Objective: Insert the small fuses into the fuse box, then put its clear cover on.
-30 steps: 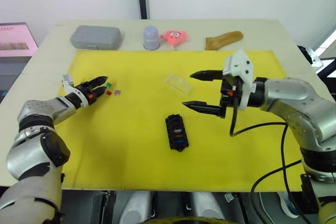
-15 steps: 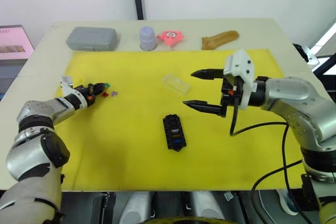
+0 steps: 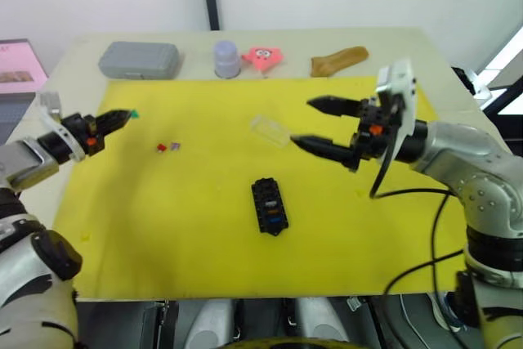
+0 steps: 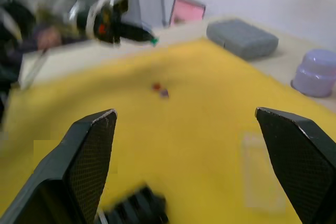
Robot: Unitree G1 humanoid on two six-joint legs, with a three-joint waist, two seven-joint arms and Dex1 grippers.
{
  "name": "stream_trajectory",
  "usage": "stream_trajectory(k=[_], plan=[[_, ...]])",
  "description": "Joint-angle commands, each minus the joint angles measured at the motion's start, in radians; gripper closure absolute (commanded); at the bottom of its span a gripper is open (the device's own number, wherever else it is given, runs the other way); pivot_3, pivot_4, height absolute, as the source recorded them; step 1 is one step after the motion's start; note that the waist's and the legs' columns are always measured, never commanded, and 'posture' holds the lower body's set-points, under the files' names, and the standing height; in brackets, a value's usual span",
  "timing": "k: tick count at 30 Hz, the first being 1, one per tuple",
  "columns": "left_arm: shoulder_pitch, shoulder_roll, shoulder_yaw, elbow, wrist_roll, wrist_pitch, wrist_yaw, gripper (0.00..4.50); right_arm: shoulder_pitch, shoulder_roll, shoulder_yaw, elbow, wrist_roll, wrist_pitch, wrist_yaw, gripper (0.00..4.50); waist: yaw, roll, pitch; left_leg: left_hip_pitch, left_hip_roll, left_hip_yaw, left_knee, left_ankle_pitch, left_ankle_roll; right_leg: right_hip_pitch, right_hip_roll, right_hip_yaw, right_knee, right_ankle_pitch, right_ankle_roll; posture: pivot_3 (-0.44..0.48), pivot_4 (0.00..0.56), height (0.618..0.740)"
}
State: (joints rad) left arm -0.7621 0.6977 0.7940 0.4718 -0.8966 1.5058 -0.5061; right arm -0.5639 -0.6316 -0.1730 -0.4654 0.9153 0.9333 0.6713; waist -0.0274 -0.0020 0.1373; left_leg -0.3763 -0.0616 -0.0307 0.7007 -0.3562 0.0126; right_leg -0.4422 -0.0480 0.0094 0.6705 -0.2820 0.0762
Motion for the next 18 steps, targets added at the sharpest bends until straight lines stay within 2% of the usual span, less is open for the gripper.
stream_trajectory(k=[1,5,12,15,18], plan=[[-0.018,-0.097,0.063,-0.224,-0.116,0.102,0.091,4.43,-0.034,0.055,-0.083,-0.005,0.194,0.073,-0.137,0.00,0.012,-0.001,-0.001,0.000,0.000,0.000,0.000,0.000,0.000,0.000,0.000,0.000,0.000,0.000,0.000,0.000,0.150,0.740],[-0.053,-0.234,0.054,-0.358,-0.254,0.109,0.205,4.43,-0.070,0.144,-0.083,0.031,0.351,0.115,-0.310,0.00,0.013,-0.001,-0.001,0.001,-0.001,0.000,0.001,0.000,0.000,0.002,0.000,0.000,-0.003,0.000,0.000,0.000,0.150,0.740],[-0.114,-0.439,0.022,-0.443,-0.479,0.051,0.421,4.43,-0.089,0.228,-0.061,0.072,0.546,0.094,-0.510,0.00,0.001,-0.001,-0.001,0.002,0.000,0.000,0.000,0.000,0.000,0.002,0.000,0.000,-0.002,0.000,0.000,0.000,0.150,0.740],[-0.094,-0.544,-0.021,-0.464,-0.528,-0.052,0.548,4.43,-0.089,0.258,-0.041,0.095,0.569,0.073,-0.561,0.00,-0.006,-0.001,-0.001,0.002,0.000,0.000,0.000,0.000,0.000,0.002,0.000,0.000,-0.002,0.000,0.000,0.000,0.150,0.740],[-0.058,-0.600,-0.089,-0.490,-0.608,-0.120,0.611,4.43,-0.092,0.285,-0.019,0.116,0.549,0.045,-0.586,0.00,-0.015,-0.001,-0.001,0.002,0.000,0.000,0.000,0.000,0.000,0.002,0.000,0.000,-0.002,0.000,0.000,0.000,0.150,0.740]])
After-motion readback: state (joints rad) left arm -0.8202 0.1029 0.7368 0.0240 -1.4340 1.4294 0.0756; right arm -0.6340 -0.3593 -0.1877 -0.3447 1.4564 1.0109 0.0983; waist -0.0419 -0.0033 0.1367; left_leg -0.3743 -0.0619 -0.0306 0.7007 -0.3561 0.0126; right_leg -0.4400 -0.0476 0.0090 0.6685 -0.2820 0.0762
